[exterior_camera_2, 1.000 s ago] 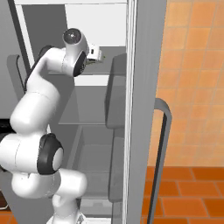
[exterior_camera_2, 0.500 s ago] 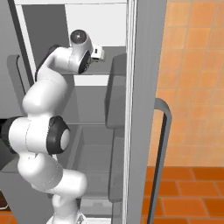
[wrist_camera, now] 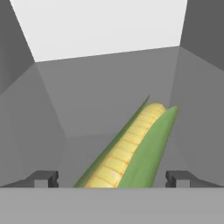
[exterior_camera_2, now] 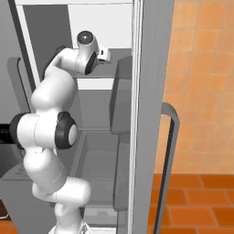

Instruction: Place one corn and one fish in each tupperware on the nearby counter, to pack two identical lunches.

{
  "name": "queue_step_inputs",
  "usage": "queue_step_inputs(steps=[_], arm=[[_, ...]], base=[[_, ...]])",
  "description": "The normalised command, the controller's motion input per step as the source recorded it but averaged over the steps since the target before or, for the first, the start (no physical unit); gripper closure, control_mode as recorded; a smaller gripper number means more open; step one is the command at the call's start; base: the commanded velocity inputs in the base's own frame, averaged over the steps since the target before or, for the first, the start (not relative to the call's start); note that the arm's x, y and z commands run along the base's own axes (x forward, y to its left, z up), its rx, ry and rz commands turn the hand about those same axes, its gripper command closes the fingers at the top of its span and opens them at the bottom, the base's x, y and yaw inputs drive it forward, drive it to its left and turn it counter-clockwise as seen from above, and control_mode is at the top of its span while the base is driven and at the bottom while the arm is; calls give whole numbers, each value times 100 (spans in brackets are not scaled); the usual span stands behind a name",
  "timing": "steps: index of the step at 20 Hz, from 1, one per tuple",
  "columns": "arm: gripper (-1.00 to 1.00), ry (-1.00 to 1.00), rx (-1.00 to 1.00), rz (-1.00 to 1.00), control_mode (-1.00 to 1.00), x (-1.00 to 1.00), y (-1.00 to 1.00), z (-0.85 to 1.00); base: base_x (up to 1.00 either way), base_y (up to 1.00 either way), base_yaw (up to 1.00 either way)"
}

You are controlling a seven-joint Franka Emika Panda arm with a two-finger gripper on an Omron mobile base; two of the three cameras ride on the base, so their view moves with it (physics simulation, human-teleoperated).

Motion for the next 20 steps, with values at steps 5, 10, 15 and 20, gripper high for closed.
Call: queue_step_inputs(steps=[5,10,15,20], arm=[[100,6,-3,0,-100,6,0,-39],[100,1,-1,0,-100,-11,0,-24],[100,-13,0,0,-100,-85,-1,5],[100,-9,0,-2,-100,-100,-2,18]], base=[[0,0,0],[0,0,0],[0,0,0],[0,0,0]])
